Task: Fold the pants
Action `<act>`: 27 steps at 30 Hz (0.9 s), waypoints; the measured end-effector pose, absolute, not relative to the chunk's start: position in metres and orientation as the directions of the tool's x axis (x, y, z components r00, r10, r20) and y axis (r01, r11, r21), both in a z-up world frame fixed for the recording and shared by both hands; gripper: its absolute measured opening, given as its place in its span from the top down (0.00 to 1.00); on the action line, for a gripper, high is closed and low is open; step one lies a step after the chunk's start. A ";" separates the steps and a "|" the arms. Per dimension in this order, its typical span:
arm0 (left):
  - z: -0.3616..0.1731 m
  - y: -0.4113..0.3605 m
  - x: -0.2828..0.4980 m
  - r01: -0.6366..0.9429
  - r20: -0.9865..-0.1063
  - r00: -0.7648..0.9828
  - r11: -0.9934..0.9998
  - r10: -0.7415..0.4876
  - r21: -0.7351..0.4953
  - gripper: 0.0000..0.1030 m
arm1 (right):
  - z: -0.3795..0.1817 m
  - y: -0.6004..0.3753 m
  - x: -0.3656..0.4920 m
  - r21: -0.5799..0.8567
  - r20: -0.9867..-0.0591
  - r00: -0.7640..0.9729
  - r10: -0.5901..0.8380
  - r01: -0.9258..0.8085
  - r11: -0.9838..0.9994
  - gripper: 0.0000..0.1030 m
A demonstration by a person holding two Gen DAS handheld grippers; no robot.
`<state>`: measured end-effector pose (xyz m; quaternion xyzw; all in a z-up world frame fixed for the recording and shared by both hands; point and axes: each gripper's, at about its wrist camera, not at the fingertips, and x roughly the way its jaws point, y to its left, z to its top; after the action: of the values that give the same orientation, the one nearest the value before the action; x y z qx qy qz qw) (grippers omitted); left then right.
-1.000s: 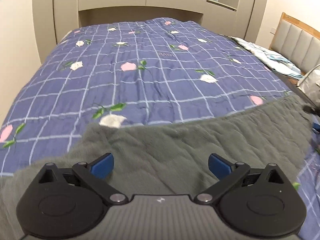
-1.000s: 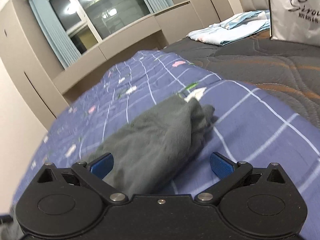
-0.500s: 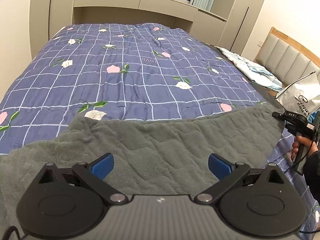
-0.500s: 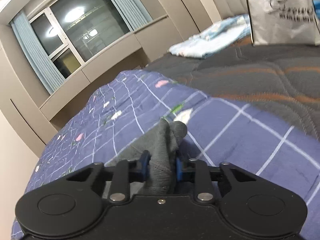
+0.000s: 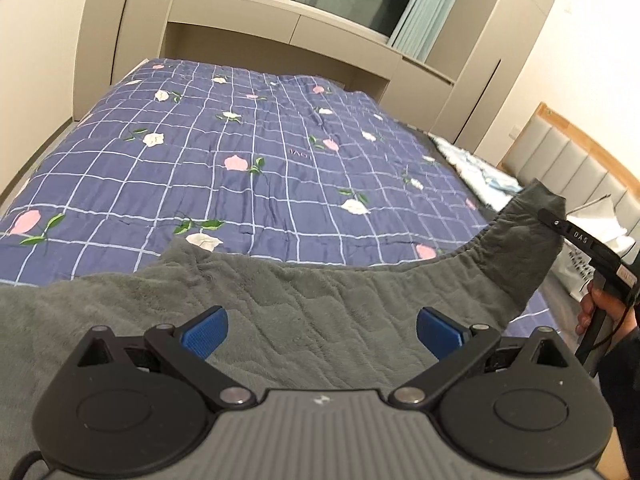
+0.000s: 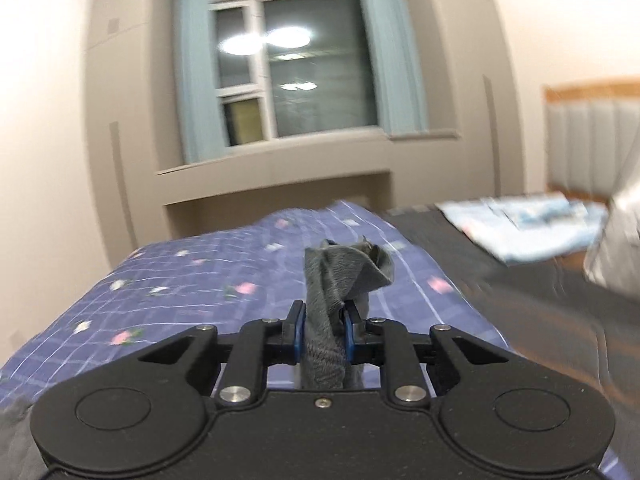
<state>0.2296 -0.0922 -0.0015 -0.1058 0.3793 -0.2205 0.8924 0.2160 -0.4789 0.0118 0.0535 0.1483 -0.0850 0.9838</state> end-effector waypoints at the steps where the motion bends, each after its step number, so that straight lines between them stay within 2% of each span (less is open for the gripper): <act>1: 0.000 -0.089 0.227 0.312 -0.625 0.617 0.878 -0.478 -0.363 0.01 | 0.017 -0.466 0.213 0.059 -0.292 0.947 -0.133 0.157 0.986 0.80; 8: 0.007 -0.072 0.212 0.287 -0.599 0.635 0.869 -0.487 -0.403 0.01 | 0.024 -0.383 0.193 -0.079 -0.306 0.952 -0.009 -0.016 0.997 0.84; 16: -0.006 -0.063 0.209 0.260 -0.599 0.622 0.855 -0.504 -0.449 0.01 | -0.025 -0.294 0.171 -0.199 -0.446 0.888 0.114 -0.223 0.954 0.85; 21: -0.023 -0.067 0.212 0.248 -0.609 0.595 0.841 -0.524 -0.481 0.01 | -0.068 -0.257 0.161 -0.286 -0.536 0.834 0.128 -0.323 0.902 0.85; 27: -0.044 -0.085 0.216 0.303 -0.586 0.544 0.792 -0.601 -0.530 0.01 | -0.093 -0.253 0.158 -0.255 -0.590 0.795 0.140 -0.348 0.902 0.85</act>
<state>0.2156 -0.0855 -0.0439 -0.1867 0.3982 -0.2632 0.8586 0.1583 -0.2527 -0.0932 -0.1780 0.2920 0.1313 0.9305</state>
